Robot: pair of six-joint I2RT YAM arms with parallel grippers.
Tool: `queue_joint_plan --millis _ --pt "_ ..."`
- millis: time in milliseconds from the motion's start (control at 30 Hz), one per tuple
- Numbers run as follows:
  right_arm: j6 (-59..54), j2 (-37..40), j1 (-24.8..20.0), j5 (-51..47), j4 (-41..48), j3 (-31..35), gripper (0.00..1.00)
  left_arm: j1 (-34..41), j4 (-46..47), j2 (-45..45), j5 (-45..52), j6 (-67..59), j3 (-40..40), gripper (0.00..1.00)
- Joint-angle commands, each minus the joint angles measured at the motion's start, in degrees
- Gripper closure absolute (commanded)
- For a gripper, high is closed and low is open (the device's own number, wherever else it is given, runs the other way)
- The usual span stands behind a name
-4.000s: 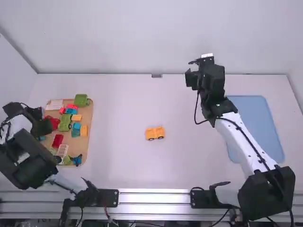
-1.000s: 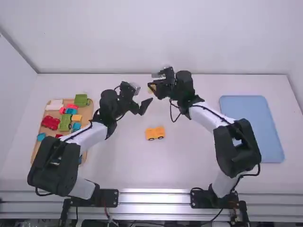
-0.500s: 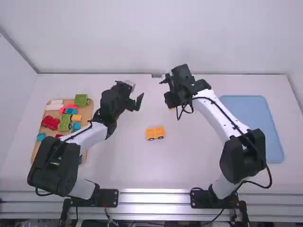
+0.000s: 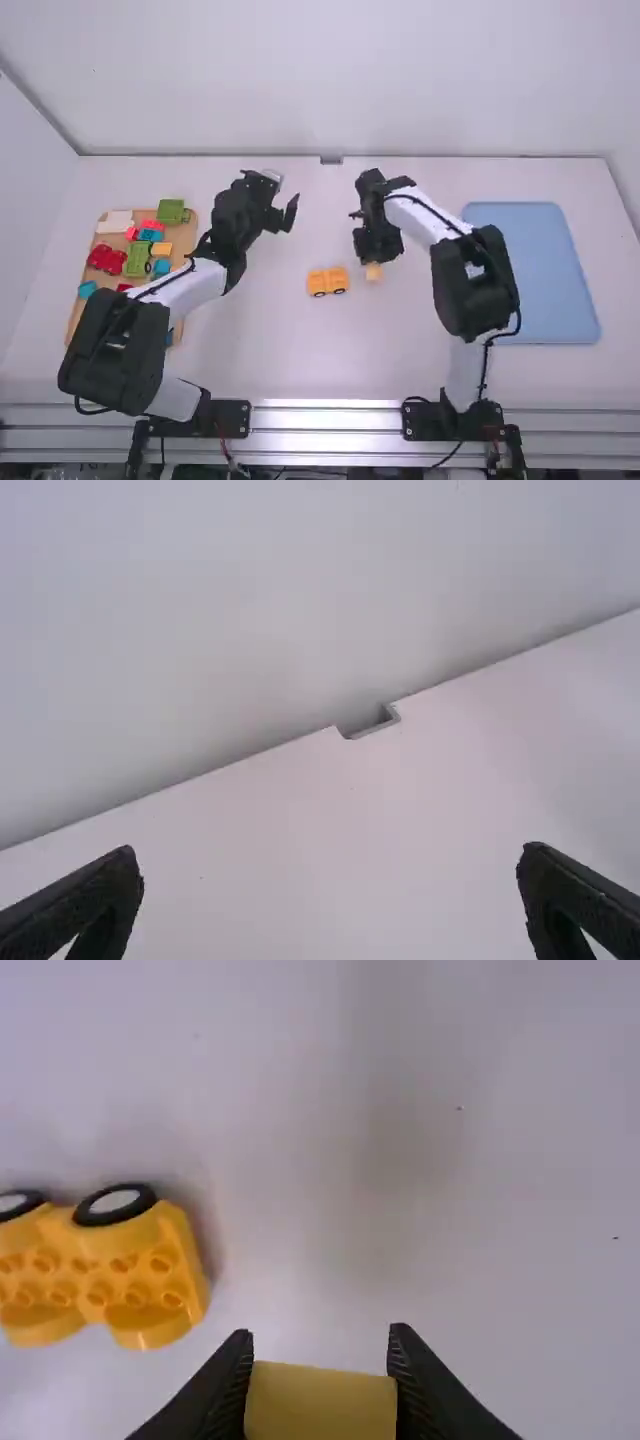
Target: Assemble lego blocks to make yellow taxi
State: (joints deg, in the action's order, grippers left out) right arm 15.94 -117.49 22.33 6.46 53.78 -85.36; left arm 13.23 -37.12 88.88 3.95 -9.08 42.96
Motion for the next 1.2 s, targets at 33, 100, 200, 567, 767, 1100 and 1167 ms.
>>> queue_joint_plan --millis 33,100,200,567,767,1100,1167 --pt "7.69 -2.16 -1.33 -0.52 -0.04 0.28 1.0 -0.24 0.13 -0.37 -0.57 -1.27 0.26 0.01" --pt "13.92 -2.51 -2.38 -0.5 -0.98 0.63 1.0 -0.26 0.28 -0.37 -0.57 -1.27 0.26 0.01" --pt "20.98 -2.51 -3.74 -0.48 -1.05 0.83 1.0 -0.24 0.33 -0.37 -0.57 -1.25 0.26 0.01" --pt "61.72 -2.49 -6.95 0.35 0.09 3.82 1.0 0.04 0.74 -0.37 -0.39 -0.76 0.24 0.01" --pt "71.23 -2.49 -6.97 2.8 -5.57 7.23 0.9 -0.2 0.9 -0.37 -0.39 -0.81 0.13 0.01" --pt "71.3 -2.49 -6.93 4.24 -12.98 10.82 0.02 -0.17 0.9 -0.37 -0.37 -0.79 0.15 0.01" --pt "71.3 -2.49 -6.97 4.2 -12.66 10.86 0.01 0.04 0.87 -0.37 -0.37 -0.79 0.15 0.01"
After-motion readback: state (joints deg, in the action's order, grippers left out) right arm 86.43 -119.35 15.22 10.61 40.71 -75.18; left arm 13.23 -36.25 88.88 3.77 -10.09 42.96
